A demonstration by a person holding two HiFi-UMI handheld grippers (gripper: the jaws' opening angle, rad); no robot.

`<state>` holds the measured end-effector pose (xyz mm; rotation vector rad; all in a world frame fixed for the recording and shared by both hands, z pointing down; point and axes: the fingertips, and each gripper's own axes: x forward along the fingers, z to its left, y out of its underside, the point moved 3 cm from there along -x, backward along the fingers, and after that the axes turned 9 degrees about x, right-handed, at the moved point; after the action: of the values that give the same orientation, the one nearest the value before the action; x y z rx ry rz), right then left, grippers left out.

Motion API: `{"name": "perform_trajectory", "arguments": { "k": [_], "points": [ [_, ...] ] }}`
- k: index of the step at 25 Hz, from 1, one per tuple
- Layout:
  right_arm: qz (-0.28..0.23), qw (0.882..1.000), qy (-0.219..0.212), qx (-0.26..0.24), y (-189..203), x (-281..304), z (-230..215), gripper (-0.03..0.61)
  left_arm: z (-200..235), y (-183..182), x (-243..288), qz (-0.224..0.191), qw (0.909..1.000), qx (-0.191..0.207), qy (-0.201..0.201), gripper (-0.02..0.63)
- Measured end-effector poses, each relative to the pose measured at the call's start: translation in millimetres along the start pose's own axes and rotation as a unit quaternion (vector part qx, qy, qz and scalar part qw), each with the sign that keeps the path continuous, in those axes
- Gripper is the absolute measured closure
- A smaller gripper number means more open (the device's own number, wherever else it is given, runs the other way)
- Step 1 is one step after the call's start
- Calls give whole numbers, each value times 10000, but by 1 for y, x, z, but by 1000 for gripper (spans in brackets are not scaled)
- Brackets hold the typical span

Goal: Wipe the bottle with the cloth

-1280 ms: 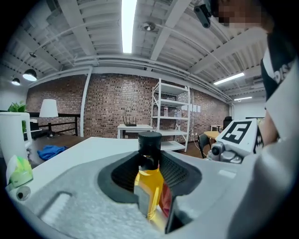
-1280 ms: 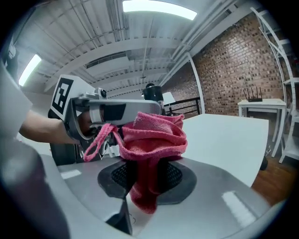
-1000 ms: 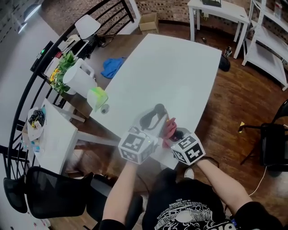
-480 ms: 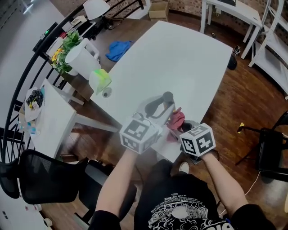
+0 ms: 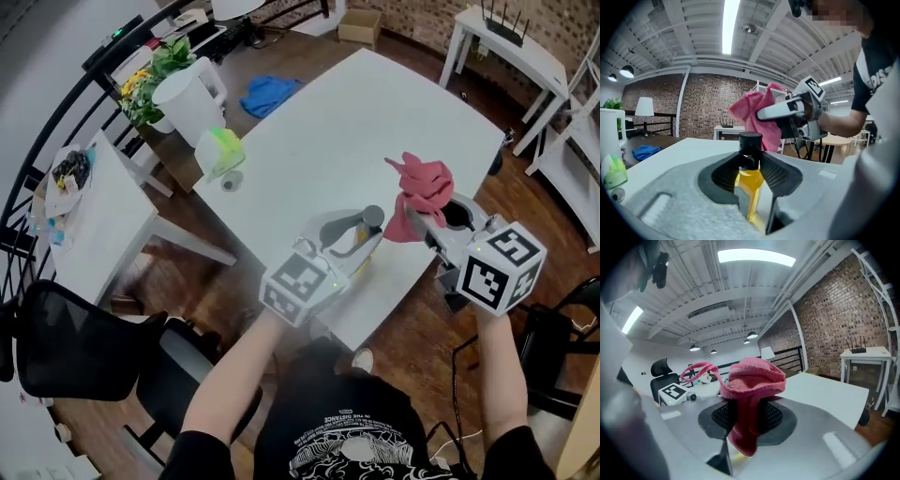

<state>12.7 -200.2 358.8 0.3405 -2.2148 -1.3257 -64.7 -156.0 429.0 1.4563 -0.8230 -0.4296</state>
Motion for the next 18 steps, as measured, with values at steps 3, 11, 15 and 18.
{"name": "perform_trajectory", "arguments": {
  "k": [3,11,15,18],
  "points": [
    [217,9993,-196,-236,-9,31,-10,482,0,-1,1,-2,10000,18,32,474],
    [2000,9603,-1822,687,48,122,-18,483,-1,0,1,45,9999,46,111,474],
    [2798,9179,-2533,1222,82,142,-27,483,0,-2,1,24,9999,39,111,474],
    [3162,9098,-2444,1119,107,153,-36,483,1,-3,1,7,9999,32,122,474]
  ]
}}
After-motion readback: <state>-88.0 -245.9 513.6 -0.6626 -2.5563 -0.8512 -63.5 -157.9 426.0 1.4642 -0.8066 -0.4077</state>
